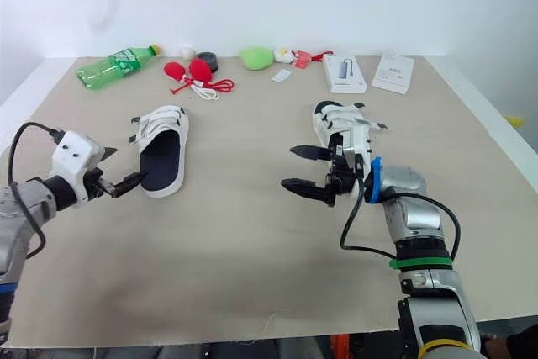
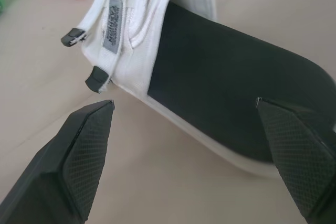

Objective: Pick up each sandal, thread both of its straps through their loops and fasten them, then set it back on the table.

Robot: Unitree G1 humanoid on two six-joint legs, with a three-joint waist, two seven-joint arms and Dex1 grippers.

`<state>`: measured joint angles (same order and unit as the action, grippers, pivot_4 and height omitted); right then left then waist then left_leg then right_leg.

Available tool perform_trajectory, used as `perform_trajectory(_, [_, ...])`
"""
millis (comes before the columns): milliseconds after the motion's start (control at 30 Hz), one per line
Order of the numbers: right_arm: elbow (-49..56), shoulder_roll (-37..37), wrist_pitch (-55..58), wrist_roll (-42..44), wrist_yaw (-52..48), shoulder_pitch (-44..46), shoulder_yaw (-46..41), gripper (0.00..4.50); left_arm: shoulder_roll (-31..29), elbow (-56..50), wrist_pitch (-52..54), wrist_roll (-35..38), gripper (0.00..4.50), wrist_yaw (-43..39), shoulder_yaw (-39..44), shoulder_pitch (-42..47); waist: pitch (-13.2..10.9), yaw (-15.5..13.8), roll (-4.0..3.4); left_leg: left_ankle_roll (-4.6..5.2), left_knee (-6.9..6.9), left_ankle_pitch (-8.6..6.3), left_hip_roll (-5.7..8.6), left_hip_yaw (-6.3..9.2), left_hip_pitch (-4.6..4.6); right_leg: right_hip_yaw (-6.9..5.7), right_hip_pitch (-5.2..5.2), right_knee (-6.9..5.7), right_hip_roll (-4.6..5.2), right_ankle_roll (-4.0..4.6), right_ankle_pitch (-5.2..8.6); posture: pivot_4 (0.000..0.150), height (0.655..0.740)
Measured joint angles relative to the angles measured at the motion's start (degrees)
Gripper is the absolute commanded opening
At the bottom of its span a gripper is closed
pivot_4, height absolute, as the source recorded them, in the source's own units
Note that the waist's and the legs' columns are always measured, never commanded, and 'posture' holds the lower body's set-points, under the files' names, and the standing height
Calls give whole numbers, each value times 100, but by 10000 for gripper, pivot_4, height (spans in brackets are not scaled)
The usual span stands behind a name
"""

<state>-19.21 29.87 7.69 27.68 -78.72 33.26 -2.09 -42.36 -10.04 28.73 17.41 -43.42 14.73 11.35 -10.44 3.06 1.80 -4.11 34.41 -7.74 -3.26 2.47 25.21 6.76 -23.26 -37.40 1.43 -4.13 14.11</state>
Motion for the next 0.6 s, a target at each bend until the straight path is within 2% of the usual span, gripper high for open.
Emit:
perform_trajectory(200, [-82,381,-72,-39,-433,-1,-18,45000,-343,-473,-12,1254,44495,-1249,603,-368,0,-7,-1,0,-11,-1,-12,0,-1,-9,-6,-1,-5,13,11,1500,7400])
perform_trajectory(333, [-726,983,-138,-40,-923,5,-169,45000,-774,-125,-372,1303,44495,-1890,804,-580,-3,-7,-6,2,-12,-3,-12,-5,-3,-9,-6,-1,-4,15,16,1500,7400])
perform_trajectory(467, [-1048,1412,-142,-35,-1034,-1,-297,45000,-840,25,-536,1307,44495,-2175,823,-616,-3,-7,-6,2,-12,-3,-13,-8,-3,-8,-9,-1,-3,17,16,1500,7400])
perform_trajectory(600, [-978,1545,-64,52,-1062,-104,-351,45000,-872,49,-850,1227,44495,-2279,808,-608,-3,-8,-6,1,-12,-3,-18,-12,-6,-8,-9,-1,-5,20,15,1500,7400])
